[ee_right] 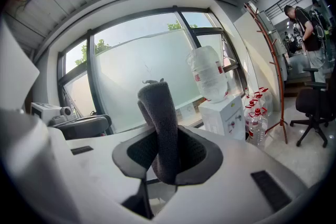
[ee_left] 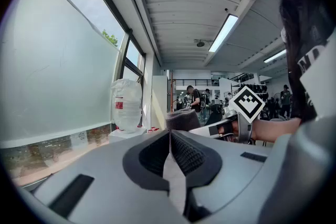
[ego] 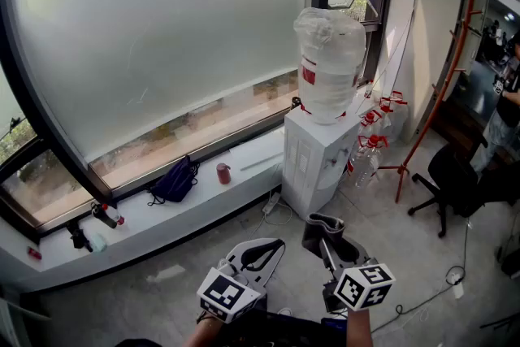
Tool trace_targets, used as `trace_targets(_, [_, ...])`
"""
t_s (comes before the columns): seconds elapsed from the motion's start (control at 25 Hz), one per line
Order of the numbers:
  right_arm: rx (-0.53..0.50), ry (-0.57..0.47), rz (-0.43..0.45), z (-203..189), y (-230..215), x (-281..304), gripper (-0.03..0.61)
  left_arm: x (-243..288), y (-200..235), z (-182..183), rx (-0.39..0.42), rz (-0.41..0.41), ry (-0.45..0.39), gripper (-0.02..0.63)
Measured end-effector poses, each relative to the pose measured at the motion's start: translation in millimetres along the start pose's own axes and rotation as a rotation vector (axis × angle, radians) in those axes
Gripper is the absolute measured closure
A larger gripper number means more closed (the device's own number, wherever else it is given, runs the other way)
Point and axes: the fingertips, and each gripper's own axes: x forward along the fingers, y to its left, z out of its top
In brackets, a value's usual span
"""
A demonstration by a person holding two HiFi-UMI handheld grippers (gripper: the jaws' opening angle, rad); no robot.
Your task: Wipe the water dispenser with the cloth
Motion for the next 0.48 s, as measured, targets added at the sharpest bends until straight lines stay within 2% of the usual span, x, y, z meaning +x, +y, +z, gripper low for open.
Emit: trace_targets(0.48, [0.064,-0.012,0.017,-6.9,-11.0,-17.4,0.476,4.3,-16.6,-1.3,0.000,0.000,0.015,0.592])
